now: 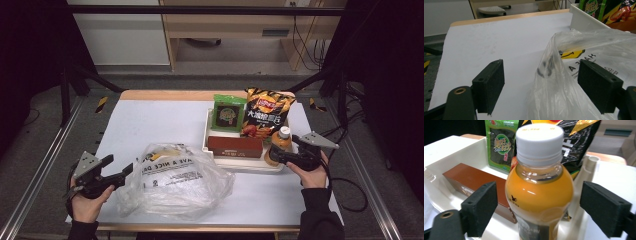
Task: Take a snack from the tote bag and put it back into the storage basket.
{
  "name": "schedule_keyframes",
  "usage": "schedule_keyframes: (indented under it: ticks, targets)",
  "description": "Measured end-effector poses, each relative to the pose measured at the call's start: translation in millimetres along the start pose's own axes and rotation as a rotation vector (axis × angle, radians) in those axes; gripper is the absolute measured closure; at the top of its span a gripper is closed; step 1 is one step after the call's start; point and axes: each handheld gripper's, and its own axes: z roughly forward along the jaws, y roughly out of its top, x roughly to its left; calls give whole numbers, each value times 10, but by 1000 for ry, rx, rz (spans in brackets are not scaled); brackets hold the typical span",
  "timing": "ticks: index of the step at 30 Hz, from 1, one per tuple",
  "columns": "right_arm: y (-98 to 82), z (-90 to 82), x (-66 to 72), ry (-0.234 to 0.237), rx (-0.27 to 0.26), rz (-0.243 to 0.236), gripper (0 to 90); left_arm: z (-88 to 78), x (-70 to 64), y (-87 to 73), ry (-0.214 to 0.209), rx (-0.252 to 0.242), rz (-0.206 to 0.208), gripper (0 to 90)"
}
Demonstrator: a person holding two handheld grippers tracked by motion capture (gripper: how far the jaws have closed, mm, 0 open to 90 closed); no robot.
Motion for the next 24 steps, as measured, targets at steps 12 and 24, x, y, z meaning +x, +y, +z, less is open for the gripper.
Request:
schedule_keyframes:
  ticks: [12, 24]
  targets:
    - [-68, -427, 123, -14, -57, 12, 147, -22, 96, -12, 19, -6, -16, 206]
    - [-226, -588, 98, -52, -32, 36, 129, -31, 264, -85, 67, -11, -57, 221]
